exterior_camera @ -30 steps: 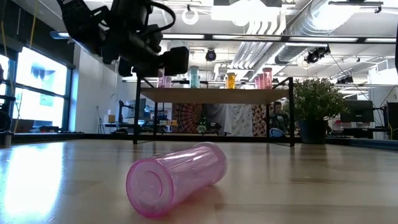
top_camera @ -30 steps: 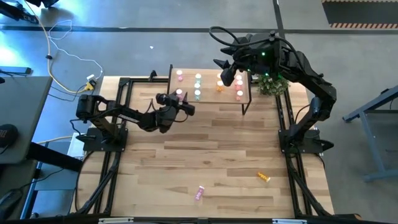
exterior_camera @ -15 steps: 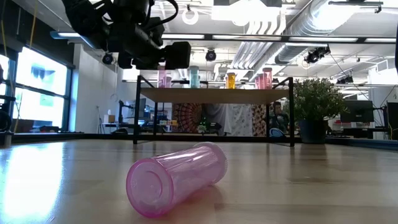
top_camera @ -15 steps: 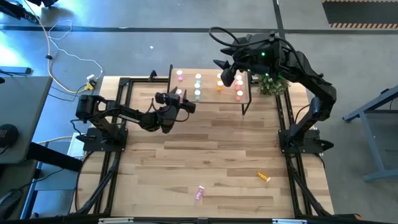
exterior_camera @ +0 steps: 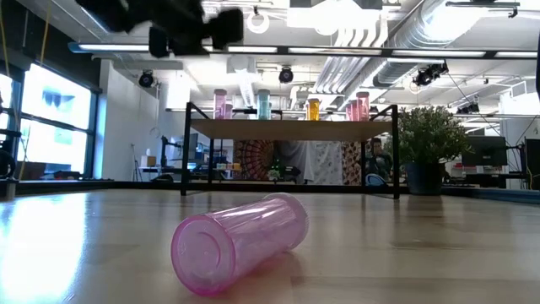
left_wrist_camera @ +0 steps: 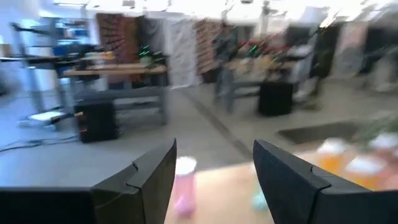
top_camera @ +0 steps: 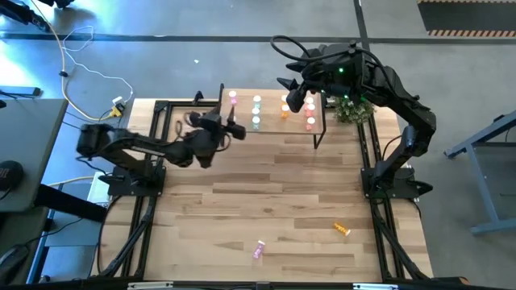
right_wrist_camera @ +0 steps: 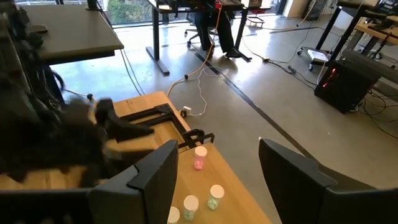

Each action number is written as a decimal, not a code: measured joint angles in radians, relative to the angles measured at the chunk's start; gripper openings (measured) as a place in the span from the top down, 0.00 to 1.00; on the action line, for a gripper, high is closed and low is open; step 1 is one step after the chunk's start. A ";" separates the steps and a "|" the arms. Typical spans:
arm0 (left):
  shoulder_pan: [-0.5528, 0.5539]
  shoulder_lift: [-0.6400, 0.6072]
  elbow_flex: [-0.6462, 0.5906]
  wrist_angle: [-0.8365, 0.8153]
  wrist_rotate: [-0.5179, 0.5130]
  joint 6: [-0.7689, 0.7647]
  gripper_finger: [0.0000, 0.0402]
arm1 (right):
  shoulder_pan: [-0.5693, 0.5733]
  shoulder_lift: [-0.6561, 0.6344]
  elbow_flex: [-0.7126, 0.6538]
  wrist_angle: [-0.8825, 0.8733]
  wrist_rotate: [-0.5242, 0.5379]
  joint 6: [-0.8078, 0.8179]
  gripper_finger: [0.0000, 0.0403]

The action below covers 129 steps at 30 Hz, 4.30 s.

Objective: Pick and place medicine bottles onto shelf by color
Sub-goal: Put the top violet pill bottle on the shelf aligned with the other violet pill bottles, then put the orange pill bottle on the shelf aligned with the other orange pill bottles

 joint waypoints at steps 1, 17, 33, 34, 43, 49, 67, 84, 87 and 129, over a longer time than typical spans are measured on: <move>-0.010 -0.033 0.001 0.001 0.019 0.003 0.50 | -0.001 0.000 0.000 0.001 0.000 -0.003 0.46; -0.004 -0.388 0.130 -0.663 0.726 -0.144 0.50 | -0.103 0.000 0.062 -0.026 0.004 -0.290 0.46; 0.259 -0.229 0.320 -1.359 1.257 -0.001 0.50 | -0.222 0.000 0.062 -0.111 0.004 -0.224 0.46; 0.271 -0.214 0.320 -1.364 1.267 0.018 0.50 | -0.226 0.000 0.062 -0.111 0.004 -0.215 0.46; 0.340 -0.098 0.320 -1.369 1.277 0.104 0.50 | -0.252 0.000 0.062 -0.110 0.004 -0.153 0.46; 0.364 -0.071 0.320 -1.360 1.271 0.120 0.50 | -0.254 0.000 0.062 -0.110 0.004 -0.152 0.46; 0.437 -0.066 0.320 -1.302 1.258 0.083 0.50 | -0.254 0.000 0.062 -0.110 0.004 -0.126 0.46; 0.463 -0.066 0.320 -1.264 1.215 0.071 0.50 | -0.254 0.000 0.062 -0.110 0.004 -0.126 0.46; 0.464 -0.066 0.320 -1.262 1.204 0.070 0.50 | -0.254 0.000 0.062 -0.110 0.004 -0.126 0.46; 0.204 -0.263 0.320 -1.311 1.428 0.023 0.50 | 0.116 0.001 -0.092 -0.602 -0.181 0.760 0.46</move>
